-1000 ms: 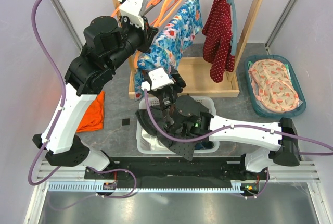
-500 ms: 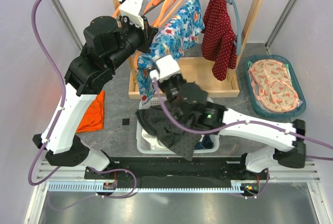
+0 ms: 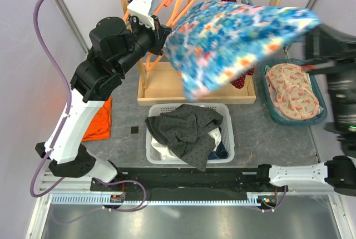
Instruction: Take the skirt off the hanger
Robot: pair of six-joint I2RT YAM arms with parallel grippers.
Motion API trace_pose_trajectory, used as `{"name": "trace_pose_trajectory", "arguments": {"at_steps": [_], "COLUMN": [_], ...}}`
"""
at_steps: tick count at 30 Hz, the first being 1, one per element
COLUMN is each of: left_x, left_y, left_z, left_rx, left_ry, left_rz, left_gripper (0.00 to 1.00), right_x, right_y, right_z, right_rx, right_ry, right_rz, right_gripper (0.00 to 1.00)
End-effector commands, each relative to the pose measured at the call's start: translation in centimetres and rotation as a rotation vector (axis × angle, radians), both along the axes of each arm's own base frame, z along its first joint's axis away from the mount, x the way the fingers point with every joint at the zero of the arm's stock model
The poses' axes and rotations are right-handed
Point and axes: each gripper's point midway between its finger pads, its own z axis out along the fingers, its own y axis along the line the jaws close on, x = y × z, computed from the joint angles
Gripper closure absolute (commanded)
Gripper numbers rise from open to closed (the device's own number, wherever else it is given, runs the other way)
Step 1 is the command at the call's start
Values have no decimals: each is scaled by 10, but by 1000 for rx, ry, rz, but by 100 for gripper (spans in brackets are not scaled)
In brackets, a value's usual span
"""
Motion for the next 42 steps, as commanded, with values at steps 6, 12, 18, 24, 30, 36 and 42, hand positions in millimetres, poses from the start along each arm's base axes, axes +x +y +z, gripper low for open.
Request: {"name": "trace_pose_trajectory", "arguments": {"at_steps": [6,12,18,24,30,36,42], "left_x": [19,29,45,76,118,139,141], "left_y": [-3,-4,-6,-13,8,29,41], "left_z": [13,9,4,-11,-37,-46,-40], "left_rx": [-37,-7,43,88,88,73,44], "left_ry": [-58,-74,-99,-90,-24,8,8], "left_rz": [56,85,122,163,228,261,282], "left_gripper": [98,98,98,98,98,98,98], "right_x": [-19,-6,-2,2,10,19,29], "right_y": [34,80,103,112,107,104,111], "right_z": [6,-14,-24,-36,-54,-76,-100], "right_rx": [-50,-146,-180,-205,-226,-250,-303], "right_ry": [-48,0,17,38,81,128,184], "right_rz": [204,213,236,236,179,122,72], "right_gripper": [100,100,100,100,100,100,100]}}
